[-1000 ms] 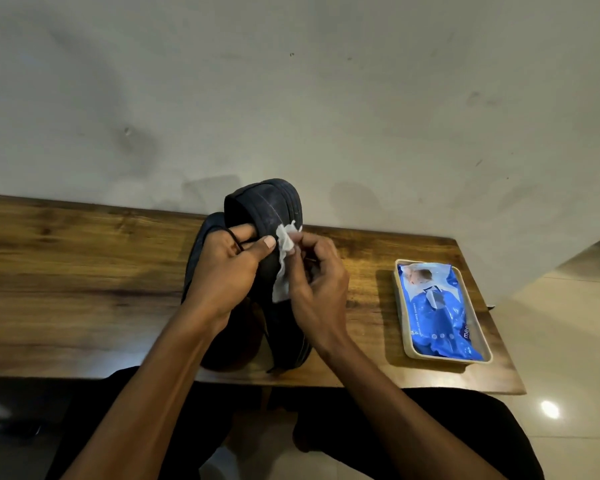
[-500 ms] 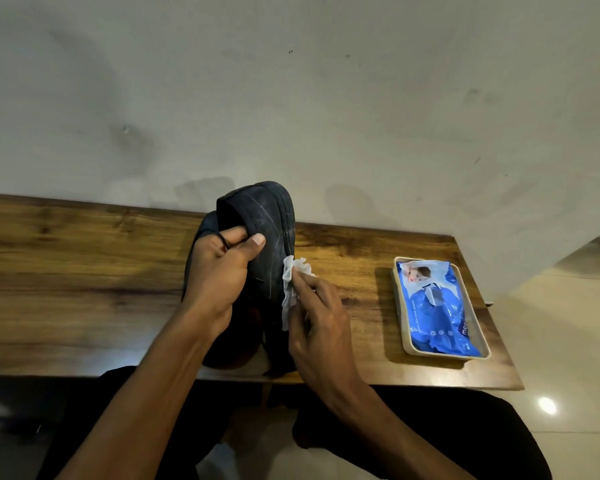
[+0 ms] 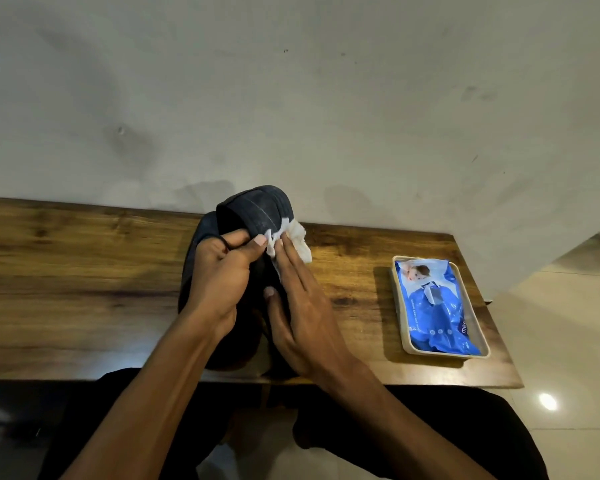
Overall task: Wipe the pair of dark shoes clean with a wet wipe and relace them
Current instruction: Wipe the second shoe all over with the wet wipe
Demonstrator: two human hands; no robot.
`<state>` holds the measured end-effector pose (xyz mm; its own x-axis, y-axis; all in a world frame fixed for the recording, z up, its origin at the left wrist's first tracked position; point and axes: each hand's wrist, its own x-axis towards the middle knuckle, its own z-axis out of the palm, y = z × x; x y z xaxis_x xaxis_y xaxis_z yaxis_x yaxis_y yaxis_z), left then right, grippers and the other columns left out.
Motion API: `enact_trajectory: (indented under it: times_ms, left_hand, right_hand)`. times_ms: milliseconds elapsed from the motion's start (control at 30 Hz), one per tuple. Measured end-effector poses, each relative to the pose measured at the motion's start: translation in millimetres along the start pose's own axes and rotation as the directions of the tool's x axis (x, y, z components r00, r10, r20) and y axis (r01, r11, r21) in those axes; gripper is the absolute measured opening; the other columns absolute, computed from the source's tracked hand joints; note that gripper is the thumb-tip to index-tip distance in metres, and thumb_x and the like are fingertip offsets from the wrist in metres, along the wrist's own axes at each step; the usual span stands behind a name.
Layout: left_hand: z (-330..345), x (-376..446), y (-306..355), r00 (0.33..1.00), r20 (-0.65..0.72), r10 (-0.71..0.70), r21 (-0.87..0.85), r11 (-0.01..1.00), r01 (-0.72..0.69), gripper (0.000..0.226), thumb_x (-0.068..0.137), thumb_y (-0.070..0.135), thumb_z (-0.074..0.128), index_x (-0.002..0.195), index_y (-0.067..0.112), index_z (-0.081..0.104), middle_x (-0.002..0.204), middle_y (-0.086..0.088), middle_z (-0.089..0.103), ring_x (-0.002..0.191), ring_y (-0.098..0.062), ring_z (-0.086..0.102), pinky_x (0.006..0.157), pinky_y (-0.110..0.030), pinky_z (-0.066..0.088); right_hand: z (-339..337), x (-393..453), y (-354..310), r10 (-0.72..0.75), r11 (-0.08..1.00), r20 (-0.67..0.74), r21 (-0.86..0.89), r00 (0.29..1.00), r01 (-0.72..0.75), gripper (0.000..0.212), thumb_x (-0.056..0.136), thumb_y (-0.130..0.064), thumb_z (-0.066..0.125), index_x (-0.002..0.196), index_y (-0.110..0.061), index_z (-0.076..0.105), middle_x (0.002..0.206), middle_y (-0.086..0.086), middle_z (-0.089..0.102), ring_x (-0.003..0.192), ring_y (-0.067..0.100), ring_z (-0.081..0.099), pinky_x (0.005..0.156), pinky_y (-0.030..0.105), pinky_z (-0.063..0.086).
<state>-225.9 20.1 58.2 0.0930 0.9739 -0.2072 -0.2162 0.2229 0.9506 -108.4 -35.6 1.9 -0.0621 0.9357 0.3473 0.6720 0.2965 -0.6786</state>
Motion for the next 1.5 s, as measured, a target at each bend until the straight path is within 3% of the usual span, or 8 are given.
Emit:
enact_trajectory:
  times_ms: [200,400,633,767,867,967,1300,1500]
  left_hand:
    - [4.4,1.7,-0.6,0.997,-0.081,-0.006,0.014,1.0,0.007,0.012,0.095,0.01,0.063,0.097,0.011,0.075,0.093,-0.004,0.079,0.091,-0.019,0.075,0.093,-0.047,0.057]
    - [5.6,-4.0,0.6,0.998,0.063,0.027,0.052,0.998,-0.03,0.021,0.098,0.008,0.057,0.106,0.013,0.076,0.102,-0.006,0.078,0.102,-0.019,0.073,0.098,-0.043,0.053]
    - [6.5,-1.0,-4.5,0.999,0.054,0.007,-0.006,1.0,-0.007,0.025,0.098,0.004,0.055,0.103,0.015,0.077,0.105,-0.007,0.077,0.104,-0.02,0.073,0.096,-0.039,0.052]
    - [4.8,10.5,-9.7,0.992,-0.071,-0.105,-0.128,0.987,0.095,0.019,0.093,0.01,0.065,0.11,0.005,0.073,0.105,-0.012,0.077,0.102,-0.026,0.073,0.09,-0.039,0.057]
    - [4.9,15.9,-10.2,0.976,-0.124,-0.18,-0.185,0.97,0.155,0.021,0.093,0.013,0.065,0.112,0.008,0.072,0.102,-0.006,0.078,0.097,-0.017,0.074,0.068,-0.022,0.057]
    - [7.5,16.7,-13.6,0.97,-0.129,-0.207,-0.179,0.967,0.182,0.017,0.093,0.014,0.065,0.107,0.013,0.074,0.103,-0.002,0.078,0.102,-0.015,0.072,0.075,-0.023,0.052]
    - [12.6,9.4,-12.5,0.997,-0.06,0.038,0.234,0.972,-0.023,0.017,0.098,0.02,0.06,0.109,0.024,0.072,0.097,0.006,0.078,0.093,-0.009,0.073,0.088,-0.034,0.058]
    - [7.0,10.9,-16.5,0.993,0.026,-0.114,0.563,0.823,0.08,0.026,0.097,0.044,0.056,0.114,0.025,0.061,0.105,0.004,0.07,0.099,-0.014,0.067,0.092,-0.042,0.056]
  right_hand:
    - [1.1,-29.9,1.3,0.099,0.976,0.038,-0.2,0.994,-0.09,0.066,0.105,-0.036,0.038,0.162,-0.007,0.018,0.169,0.01,0.021,0.157,0.015,0.015,0.126,0.035,0.025]
    - [-14.7,12.0,-10.2,-0.003,0.999,0.086,-0.035,0.996,0.006,0.08,0.094,-0.011,0.049,0.162,-0.003,0.007,0.172,0.01,0.0,0.158,0.013,-0.005,0.129,0.039,0.013]
    - [-16.5,20.1,-8.5,-0.083,0.993,0.095,-0.072,0.992,0.09,0.082,0.089,-0.007,0.054,0.161,0.0,0.013,0.171,0.011,0.006,0.159,0.017,-0.001,0.129,0.039,0.013]
    - [-9.3,-14.8,-1.0,0.002,0.973,0.143,-0.229,0.99,0.031,0.078,0.099,-0.025,0.052,0.163,-0.007,0.01,0.172,0.006,0.002,0.158,0.013,-0.003,0.127,0.04,0.019]
    - [-3.8,-27.3,8.2,0.03,0.928,0.158,-0.372,0.987,0.032,0.082,0.101,-0.039,0.052,0.163,-0.008,0.007,0.172,0.009,0.001,0.159,0.018,-0.002,0.127,0.042,0.021]
    - [-1.2,-20.8,13.6,0.068,0.927,0.145,-0.376,0.987,-0.009,0.091,0.099,-0.043,0.058,0.163,-0.01,0.003,0.172,0.008,0.003,0.159,0.018,0.0,0.128,0.038,0.017]
    - [9.7,-1.1,22.4,0.01,0.943,-0.028,-0.332,1.0,-0.019,0.082,0.098,-0.031,0.064,0.161,-0.008,0.016,0.166,0.012,0.027,0.154,0.02,0.021,0.123,0.028,0.019]
    - [14.9,-5.1,27.9,-0.011,0.96,-0.031,-0.279,0.999,0.002,0.076,0.092,-0.015,0.068,0.157,-0.001,0.031,0.162,0.015,0.037,0.151,0.023,0.032,0.122,0.037,0.032]
